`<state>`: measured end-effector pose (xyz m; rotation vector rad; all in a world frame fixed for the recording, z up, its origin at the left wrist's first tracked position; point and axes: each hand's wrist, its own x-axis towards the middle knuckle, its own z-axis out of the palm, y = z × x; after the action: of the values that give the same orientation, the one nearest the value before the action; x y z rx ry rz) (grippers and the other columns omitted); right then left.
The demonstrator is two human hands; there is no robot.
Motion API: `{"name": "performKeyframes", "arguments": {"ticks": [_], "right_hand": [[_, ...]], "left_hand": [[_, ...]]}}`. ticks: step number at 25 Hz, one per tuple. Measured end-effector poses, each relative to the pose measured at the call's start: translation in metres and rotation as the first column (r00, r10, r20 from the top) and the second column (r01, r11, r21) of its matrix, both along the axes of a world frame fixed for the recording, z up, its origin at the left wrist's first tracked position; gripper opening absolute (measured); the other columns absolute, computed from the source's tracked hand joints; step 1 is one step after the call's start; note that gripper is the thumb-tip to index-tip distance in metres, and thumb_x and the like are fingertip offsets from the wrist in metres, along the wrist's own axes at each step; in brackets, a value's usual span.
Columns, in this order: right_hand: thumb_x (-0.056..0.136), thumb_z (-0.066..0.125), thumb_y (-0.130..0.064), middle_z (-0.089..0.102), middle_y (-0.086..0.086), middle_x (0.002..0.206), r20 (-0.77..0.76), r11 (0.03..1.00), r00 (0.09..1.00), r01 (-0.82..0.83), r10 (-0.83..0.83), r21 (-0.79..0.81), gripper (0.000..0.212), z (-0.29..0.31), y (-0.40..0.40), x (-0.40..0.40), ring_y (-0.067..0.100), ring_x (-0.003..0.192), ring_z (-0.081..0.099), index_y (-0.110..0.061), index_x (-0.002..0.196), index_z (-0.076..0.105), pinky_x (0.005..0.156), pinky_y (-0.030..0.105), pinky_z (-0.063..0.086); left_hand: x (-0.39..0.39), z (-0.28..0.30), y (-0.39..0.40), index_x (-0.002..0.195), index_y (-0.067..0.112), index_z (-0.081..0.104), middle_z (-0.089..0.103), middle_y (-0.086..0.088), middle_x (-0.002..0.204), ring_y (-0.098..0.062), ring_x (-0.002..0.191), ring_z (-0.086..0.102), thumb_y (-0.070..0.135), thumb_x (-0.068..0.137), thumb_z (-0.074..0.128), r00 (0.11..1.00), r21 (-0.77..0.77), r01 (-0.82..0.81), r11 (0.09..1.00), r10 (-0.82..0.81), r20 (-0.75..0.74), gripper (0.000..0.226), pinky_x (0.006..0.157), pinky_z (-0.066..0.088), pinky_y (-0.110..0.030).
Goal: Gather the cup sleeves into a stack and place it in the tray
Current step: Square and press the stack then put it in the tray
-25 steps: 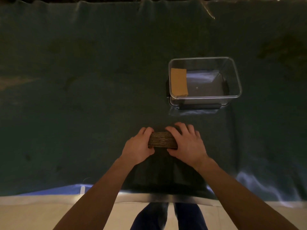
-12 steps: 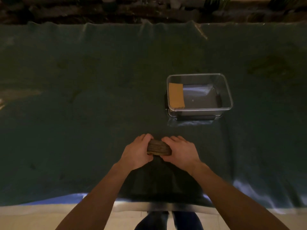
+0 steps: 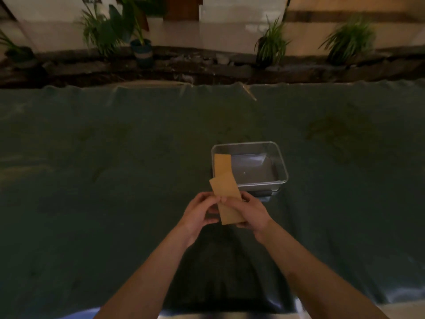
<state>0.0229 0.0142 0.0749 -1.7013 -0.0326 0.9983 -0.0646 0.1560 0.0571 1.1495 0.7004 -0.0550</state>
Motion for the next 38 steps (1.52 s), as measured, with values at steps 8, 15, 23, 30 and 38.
{"name": "performKeyframes", "arguments": {"ticks": [8,15,23,30,38], "right_hand": [[0.071,0.083,-0.042,0.066,0.008,0.116,-0.213,0.982,0.964,0.177,-0.159,0.065,0.058,0.018,-0.031,0.048,0.025,0.106,0.060,-0.024,0.121,0.060,0.068,0.034,0.046],[0.061,0.083,-0.056,0.067,0.009,0.120,-0.206,0.992,0.975,0.096,-0.079,0.077,0.073,0.028,-0.068,0.118,0.027,0.111,0.060,-0.027,0.123,0.060,0.071,0.035,0.050],[0.075,0.078,-0.049,0.067,0.009,0.121,-0.158,0.991,0.987,0.021,0.000,0.131,0.057,0.037,-0.103,0.211,0.028,0.111,0.064,-0.019,0.122,0.062,0.097,0.048,0.054],[0.080,0.077,-0.043,0.066,0.010,0.120,-0.176,0.986,0.984,0.038,-0.009,0.163,0.051,0.033,-0.088,0.246,0.028,0.111,0.063,-0.017,0.121,0.062,0.097,0.047,0.054],[0.083,0.074,-0.041,0.067,0.010,0.120,-0.175,0.986,0.985,0.029,0.000,0.162,0.043,0.023,-0.060,0.267,0.029,0.110,0.064,-0.016,0.117,0.066,0.097,0.046,0.054]], "left_hand": [[0.056,0.034,-0.042,0.123,0.014,0.061,0.067,-0.016,0.121,-0.031,0.115,0.062,0.030,0.094,0.058,0.999,-0.026,0.049,0.998,-0.049,-0.008,0.033,0.089,0.051,-0.041],[0.124,0.047,-0.078,0.121,0.022,0.061,0.067,-0.010,0.121,-0.029,0.113,0.062,0.039,0.084,0.068,0.999,0.033,0.008,0.999,-0.007,-0.047,0.042,0.099,0.051,-0.048],[0.188,0.053,-0.103,0.123,0.023,0.053,0.062,-0.010,0.123,-0.030,0.114,0.060,0.036,0.085,0.069,0.994,-0.010,-0.093,0.996,0.092,-0.062,0.043,0.089,0.052,-0.044],[0.223,0.052,-0.083,0.122,0.017,0.059,0.066,-0.012,0.121,-0.029,0.112,0.062,0.039,0.081,0.073,0.992,0.002,-0.061,0.998,0.061,-0.107,0.049,0.082,0.049,-0.038],[0.246,0.038,-0.055,0.123,0.016,0.059,0.067,-0.012,0.121,-0.027,0.111,0.064,0.038,0.086,0.068,0.994,-0.008,-0.032,0.999,0.031,-0.101,0.044,0.090,0.051,-0.042]]}}
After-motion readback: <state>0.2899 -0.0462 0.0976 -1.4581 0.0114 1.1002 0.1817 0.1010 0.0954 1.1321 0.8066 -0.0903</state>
